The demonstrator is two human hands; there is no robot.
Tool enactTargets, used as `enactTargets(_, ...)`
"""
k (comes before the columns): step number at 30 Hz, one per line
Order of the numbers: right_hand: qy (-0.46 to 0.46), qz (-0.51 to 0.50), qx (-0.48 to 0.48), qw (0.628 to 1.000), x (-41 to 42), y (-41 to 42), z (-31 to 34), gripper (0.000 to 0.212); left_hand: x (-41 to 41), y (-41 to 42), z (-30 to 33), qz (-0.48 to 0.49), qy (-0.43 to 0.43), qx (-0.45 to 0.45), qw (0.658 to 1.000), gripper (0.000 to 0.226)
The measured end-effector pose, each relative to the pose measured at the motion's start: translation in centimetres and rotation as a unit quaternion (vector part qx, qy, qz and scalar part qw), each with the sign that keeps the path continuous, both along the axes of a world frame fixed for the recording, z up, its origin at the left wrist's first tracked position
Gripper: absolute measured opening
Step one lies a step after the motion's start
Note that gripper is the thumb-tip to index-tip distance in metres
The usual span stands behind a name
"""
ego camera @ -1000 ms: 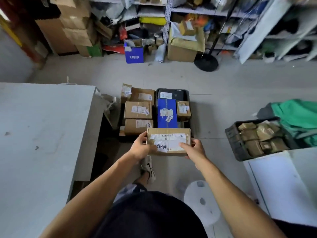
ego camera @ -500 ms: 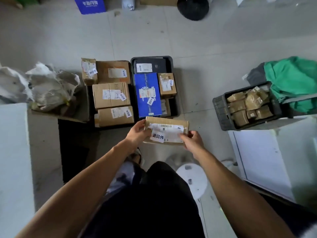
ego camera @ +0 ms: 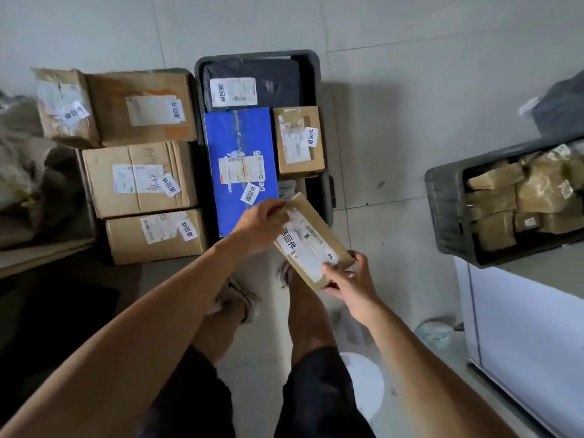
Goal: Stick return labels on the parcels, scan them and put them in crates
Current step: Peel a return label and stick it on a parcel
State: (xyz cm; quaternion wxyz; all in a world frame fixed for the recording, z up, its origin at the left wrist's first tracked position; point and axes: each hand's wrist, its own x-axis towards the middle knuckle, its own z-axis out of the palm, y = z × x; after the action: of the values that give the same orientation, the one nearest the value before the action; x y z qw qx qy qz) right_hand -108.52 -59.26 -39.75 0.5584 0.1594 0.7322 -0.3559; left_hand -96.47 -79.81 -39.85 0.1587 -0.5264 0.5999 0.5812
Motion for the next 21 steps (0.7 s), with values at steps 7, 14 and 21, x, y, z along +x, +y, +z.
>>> enactTargets(7,0.011,-0.152,0.047,0.987,-1.8,-2.7,-15.9,0.063,-8.6,-2.3,-16.6,-0.063,-0.034,-0.033,0.997,0.041)
enactTargets(14,0.002,-0.209,0.051,0.977,-0.9,-5.4,-21.3,0.059,-8.6,-0.1,-20.3,0.04,-0.003,-0.176,0.984,0.056)
enactTargets(21,-0.001,-0.196,0.016,0.98,-0.3,-5.2,-22.6,0.046,-7.0,5.7,-19.0,0.127,-0.129,-0.066,0.981,0.051)
